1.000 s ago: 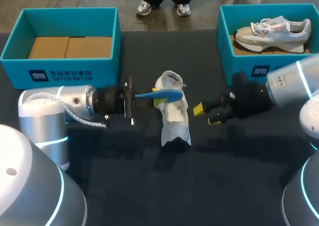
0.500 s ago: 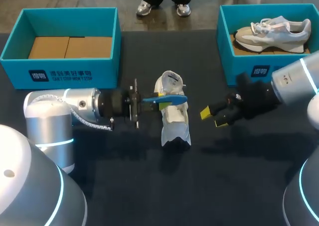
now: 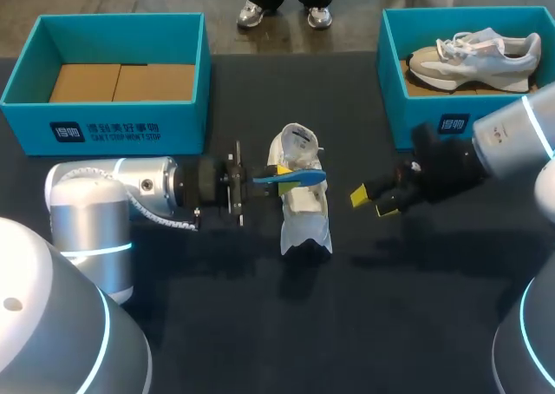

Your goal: Take the shoe out of the shoebox, open the shoe tongue, remove and reinsert the insole, then place the shoe into the shoebox

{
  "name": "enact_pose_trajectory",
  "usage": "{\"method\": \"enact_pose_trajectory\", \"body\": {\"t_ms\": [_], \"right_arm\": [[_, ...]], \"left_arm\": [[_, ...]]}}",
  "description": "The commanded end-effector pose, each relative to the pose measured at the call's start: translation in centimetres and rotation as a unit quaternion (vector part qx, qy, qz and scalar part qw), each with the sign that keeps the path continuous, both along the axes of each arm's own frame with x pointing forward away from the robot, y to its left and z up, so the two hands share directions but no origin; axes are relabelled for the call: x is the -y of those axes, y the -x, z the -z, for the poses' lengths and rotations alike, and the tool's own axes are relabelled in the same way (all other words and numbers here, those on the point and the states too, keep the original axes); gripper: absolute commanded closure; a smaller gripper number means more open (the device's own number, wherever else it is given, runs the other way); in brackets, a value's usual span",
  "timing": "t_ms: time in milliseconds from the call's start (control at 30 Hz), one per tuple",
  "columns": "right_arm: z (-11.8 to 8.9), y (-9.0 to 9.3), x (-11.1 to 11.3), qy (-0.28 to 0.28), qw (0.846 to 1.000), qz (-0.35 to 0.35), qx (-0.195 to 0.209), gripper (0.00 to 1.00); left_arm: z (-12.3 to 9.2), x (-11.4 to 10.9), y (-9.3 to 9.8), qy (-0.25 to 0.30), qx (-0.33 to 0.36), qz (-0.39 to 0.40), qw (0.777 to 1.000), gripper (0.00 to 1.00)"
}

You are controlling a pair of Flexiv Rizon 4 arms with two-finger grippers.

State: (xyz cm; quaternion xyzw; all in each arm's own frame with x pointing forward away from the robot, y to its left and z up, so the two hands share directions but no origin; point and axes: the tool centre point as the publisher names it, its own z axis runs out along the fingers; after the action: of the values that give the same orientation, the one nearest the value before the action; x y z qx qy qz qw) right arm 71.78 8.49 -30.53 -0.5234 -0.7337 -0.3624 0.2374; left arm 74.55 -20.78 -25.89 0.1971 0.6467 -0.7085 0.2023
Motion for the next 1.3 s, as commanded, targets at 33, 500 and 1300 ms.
{"method": "enact_pose_trajectory", "body": {"t_ms": [33, 500, 1300], "right_arm": [[1.0, 0.4, -0.3, -0.015, 0.998, -0.017, 0.055, 0.00], [2.3, 0.3, -1.4, 0.020, 0.990, -0.105, 0.097, 0.00], [2.4, 0.2, -1.5, 0.019, 0.989, -0.108, 0.095, 0.00]], "left_arm": [[0.3, 0.3, -0.2, 0.002, 0.000, -0.002, 1.000, 1.00], [1.1, 0.4, -0.1, 0.000, 0.012, -0.002, 1.000, 1.00], [2.6, 0.7, -0.3, -0.007, 0.000, -0.004, 1.000, 1.00]]}}
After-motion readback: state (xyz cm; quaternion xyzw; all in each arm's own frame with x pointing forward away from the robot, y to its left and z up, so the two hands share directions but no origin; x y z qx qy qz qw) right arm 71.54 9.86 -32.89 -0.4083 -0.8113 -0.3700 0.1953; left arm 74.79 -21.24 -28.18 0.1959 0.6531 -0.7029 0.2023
